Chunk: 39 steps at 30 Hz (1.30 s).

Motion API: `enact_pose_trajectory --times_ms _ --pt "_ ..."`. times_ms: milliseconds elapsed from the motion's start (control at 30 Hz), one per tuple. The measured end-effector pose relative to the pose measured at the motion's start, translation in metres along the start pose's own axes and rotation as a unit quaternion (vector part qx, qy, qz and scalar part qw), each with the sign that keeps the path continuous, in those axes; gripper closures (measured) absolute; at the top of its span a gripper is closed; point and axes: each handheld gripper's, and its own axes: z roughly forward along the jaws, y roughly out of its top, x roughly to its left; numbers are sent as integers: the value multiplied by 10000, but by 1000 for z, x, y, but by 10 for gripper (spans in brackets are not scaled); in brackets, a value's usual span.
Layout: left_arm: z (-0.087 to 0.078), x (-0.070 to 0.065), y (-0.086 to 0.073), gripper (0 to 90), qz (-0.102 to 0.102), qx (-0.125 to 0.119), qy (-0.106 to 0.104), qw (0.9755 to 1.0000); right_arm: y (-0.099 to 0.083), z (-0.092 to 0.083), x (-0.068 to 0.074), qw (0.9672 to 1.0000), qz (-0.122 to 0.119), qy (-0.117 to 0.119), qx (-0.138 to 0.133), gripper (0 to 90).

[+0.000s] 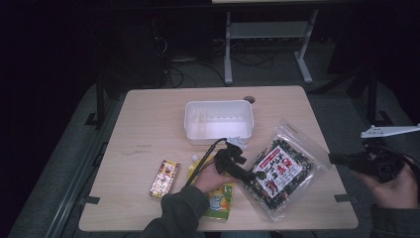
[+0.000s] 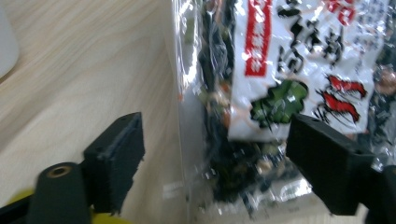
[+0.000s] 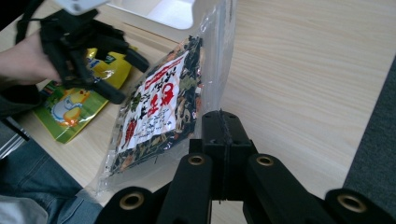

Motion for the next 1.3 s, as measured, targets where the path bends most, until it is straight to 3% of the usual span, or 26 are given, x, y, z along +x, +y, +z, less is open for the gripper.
enact_pose_trajectory --times_ms 100,167,267,400,567,667,833,1000,1100,1267,1300 --pt "3 8 1 235 -162 -17 -309 9994 8 -2 1 9998 -66 163 -112 897" --pt "5 13 1 246 -344 -82 -629 9974 10 -2 0 9995 -78 263 -164 897" --pt "5 18 -1 269 -460 -75 -897 9949 18 1 -2 9989 -69 406 -217 897" --pt "1 20 -2 346 -402 7 -1003 9941 24 5 -5 9986 -61 463 -234 897" --pt "-7 21 -5 526 -373 -29 -1182 9923 28 5 -9 9982 1 487 -363 897" --pt "-11 19 -7 582 -325 -63 -1213 9921 29 6 -11 9974 58 566 -439 897" --pt "-16 11 -9 708 -55 -147 -1194 9927 32 10 -12 9975 1 534 -461 897" --pt "-18 5 -10 718 113 -137 -1085 9939 29 13 -19 9968 90 573 -553 883" --pt "-18 2 -10 721 200 -141 -1050 9942 25 14 -24 9965 163 579 -587 836" --pt "-16 0 -10 722 250 -133 -1006 9945 14 18 -35 9950 296 649 -705 668" --pt "-16 -1 -11 723 280 -135 -989 9946 8 21 -39 9943 375 685 -729 591"
